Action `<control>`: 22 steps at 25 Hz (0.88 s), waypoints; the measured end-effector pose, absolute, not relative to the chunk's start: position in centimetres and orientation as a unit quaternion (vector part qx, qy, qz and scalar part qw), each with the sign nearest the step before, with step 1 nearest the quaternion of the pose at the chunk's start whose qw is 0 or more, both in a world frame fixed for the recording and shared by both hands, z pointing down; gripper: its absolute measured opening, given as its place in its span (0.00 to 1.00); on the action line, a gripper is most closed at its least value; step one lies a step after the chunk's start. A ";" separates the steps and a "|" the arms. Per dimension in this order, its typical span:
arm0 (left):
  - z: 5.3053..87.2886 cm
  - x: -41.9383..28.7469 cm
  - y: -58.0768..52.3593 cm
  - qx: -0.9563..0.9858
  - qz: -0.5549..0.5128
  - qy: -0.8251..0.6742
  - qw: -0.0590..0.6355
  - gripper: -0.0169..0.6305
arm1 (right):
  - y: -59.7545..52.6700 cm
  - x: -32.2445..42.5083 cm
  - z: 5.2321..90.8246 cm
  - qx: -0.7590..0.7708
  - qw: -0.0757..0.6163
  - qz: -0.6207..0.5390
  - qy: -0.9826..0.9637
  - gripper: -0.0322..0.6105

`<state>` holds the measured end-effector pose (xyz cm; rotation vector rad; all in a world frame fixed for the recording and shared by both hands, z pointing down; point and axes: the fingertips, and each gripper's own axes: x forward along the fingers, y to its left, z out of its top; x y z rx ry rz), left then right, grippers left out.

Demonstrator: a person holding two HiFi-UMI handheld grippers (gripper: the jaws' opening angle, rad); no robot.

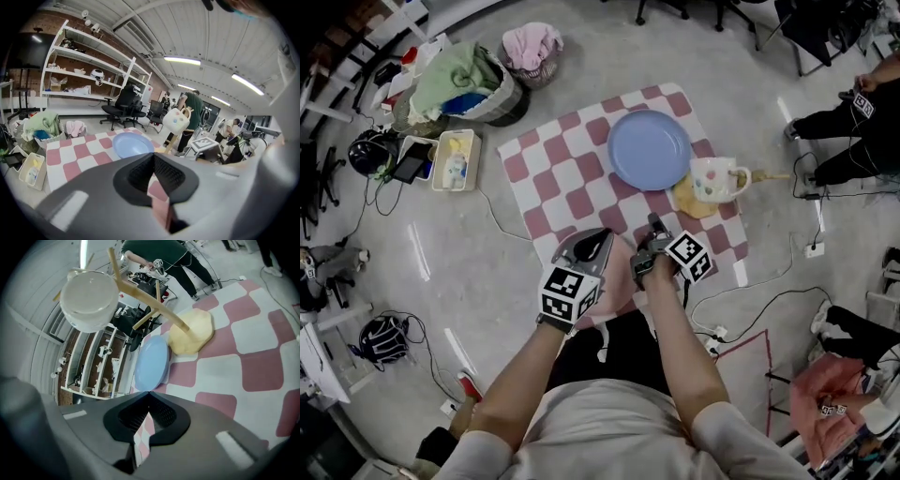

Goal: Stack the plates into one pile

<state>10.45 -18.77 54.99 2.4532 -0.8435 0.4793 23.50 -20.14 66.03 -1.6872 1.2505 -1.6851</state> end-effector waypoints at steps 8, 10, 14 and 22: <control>57.0 11.9 -22.1 0.892 0.190 -0.314 0.265 0.04 | -23.8 24.7 69.2 -0.613 0.247 -0.622 0.420 0.07; 57.6 12.1 -22.7 0.889 0.194 -0.317 0.269 0.04 | -24.6 25.2 70.0 -0.616 0.253 -0.621 0.412 0.07; 58.6 12.3 -23.6 0.883 0.202 -0.320 0.278 0.04 | -25.6 26.1 71.2 -0.627 0.257 -0.621 0.393 0.16; 59.6 12.1 -24.1 0.875 0.215 -0.325 0.288 0.04 | -26.6 27.0 73.5 -0.642 0.263 -0.632 0.345 0.18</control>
